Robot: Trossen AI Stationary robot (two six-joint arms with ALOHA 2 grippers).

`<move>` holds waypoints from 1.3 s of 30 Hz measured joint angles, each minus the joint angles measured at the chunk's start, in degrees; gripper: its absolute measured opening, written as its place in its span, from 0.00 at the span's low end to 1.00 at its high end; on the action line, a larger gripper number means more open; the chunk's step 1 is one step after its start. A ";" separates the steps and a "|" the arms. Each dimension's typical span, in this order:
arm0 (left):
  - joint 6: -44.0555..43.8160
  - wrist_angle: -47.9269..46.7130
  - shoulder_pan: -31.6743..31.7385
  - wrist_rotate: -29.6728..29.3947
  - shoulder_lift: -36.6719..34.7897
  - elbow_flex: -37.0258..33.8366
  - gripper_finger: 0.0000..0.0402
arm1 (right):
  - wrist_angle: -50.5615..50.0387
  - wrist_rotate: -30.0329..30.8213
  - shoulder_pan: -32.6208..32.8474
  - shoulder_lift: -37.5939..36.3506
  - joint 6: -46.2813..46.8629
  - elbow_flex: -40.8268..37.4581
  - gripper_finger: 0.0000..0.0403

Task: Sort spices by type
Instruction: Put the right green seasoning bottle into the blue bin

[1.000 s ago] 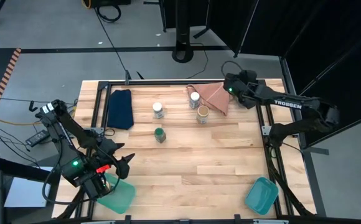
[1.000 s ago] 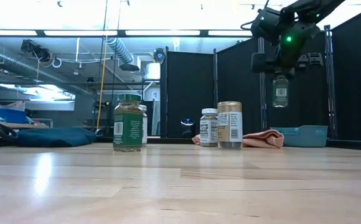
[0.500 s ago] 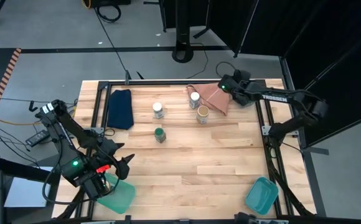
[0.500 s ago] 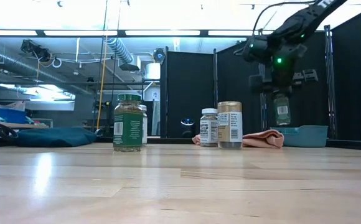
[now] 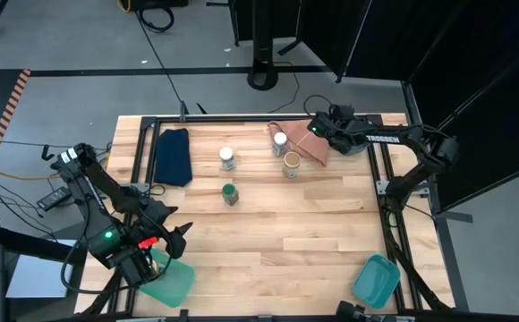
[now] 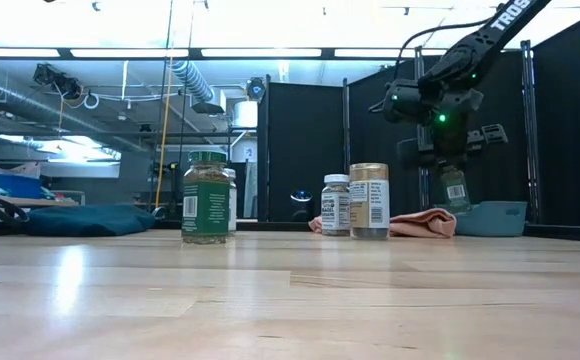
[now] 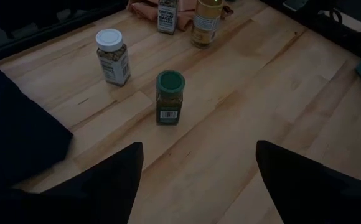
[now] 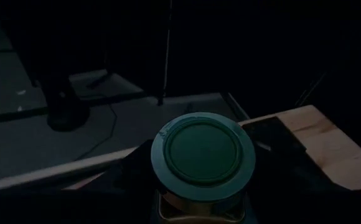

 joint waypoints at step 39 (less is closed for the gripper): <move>1.42 -0.02 0.46 -0.04 0.01 0.00 0.79 | -0.26 -8.16 -6.22 0.10 0.84 -0.01 0.59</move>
